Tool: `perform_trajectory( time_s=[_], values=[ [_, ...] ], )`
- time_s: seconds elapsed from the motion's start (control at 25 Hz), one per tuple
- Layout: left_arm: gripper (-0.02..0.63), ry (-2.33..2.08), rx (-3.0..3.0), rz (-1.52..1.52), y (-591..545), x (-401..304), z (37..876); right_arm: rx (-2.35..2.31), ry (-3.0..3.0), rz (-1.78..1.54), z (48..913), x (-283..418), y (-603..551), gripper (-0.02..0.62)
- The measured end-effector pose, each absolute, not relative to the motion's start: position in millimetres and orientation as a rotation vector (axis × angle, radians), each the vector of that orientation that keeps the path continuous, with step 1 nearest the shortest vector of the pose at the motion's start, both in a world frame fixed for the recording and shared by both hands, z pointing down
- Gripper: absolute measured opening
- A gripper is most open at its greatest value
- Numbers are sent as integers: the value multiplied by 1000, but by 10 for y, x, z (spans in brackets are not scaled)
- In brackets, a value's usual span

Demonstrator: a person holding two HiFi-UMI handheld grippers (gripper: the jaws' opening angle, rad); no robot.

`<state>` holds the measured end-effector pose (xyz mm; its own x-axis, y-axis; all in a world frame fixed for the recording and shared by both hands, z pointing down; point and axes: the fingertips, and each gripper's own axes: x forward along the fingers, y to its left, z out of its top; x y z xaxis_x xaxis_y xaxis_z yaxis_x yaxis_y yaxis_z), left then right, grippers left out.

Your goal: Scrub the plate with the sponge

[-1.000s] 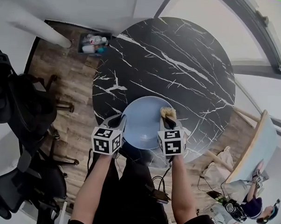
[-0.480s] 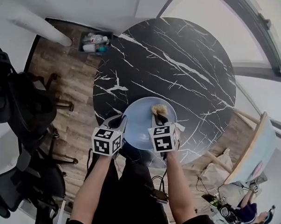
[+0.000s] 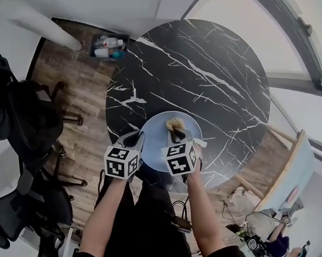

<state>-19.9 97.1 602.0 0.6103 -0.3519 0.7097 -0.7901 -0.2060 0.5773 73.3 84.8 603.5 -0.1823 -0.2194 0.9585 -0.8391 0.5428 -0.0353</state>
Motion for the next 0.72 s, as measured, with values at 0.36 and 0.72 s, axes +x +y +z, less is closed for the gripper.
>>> perform_trajectory(
  time_s=[0.36, 0.72],
  values=[
    [15, -929, 1790, 524, 977, -198, 6031, 747, -1761, 649, 6053, 396, 973, 25],
    [15, -926, 1792, 522, 957, -202, 6029, 587, -1830, 577, 6055, 136, 1257, 25]
  ],
)
